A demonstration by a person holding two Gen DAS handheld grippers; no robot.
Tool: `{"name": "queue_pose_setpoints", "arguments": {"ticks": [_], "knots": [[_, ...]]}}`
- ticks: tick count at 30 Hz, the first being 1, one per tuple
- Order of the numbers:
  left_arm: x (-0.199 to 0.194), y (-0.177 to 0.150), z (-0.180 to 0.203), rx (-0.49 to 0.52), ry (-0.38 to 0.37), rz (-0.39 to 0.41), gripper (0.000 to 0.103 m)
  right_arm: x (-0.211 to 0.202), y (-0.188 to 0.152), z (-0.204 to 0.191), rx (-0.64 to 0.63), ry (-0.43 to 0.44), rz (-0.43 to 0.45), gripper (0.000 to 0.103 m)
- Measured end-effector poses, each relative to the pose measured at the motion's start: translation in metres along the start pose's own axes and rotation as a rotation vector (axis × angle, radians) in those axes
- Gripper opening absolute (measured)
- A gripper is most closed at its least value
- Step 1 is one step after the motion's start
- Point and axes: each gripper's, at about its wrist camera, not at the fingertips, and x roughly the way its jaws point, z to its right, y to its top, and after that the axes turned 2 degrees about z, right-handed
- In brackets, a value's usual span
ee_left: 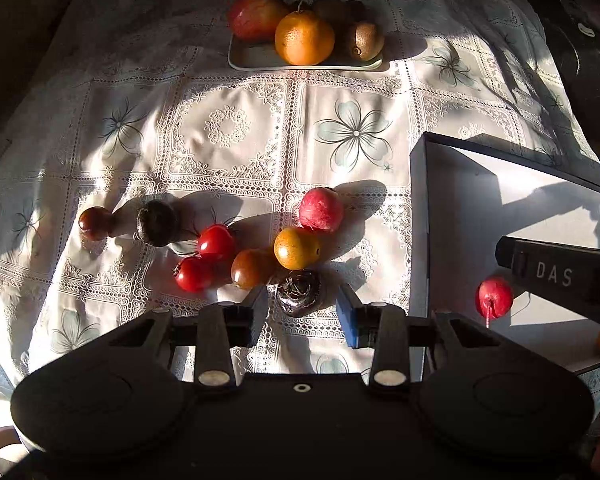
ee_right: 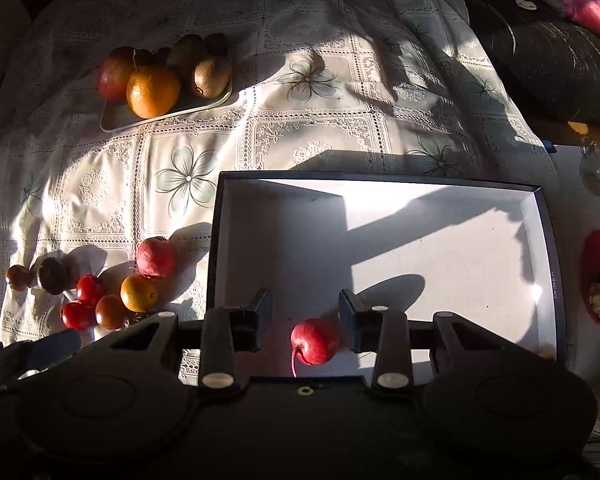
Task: Organize fruits
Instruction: 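Grasp a brown plum with the left gripper while the right gripper grasps a red apple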
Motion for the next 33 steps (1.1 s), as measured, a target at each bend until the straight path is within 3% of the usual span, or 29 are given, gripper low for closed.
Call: {"name": "queue_pose_setpoints", "arguments": {"ticks": [18,26,33], "knots": [[0.006,-0.009,-0.088,-0.104,0.067,-0.016,0.047,0.015,0.000,-0.098,-0.125,0.107,-0.046,0.041],[0.009,-0.001,-0.133,-0.193,0.079,-0.012,0.047,0.036,-0.002,-0.119,-0.141,0.111,-0.085,0.042],[0.013,0.012,-0.178,-0.288,0.095,0.014,0.047,0.050,0.010,-0.119,-0.076,0.113,-0.083,0.042]]}}
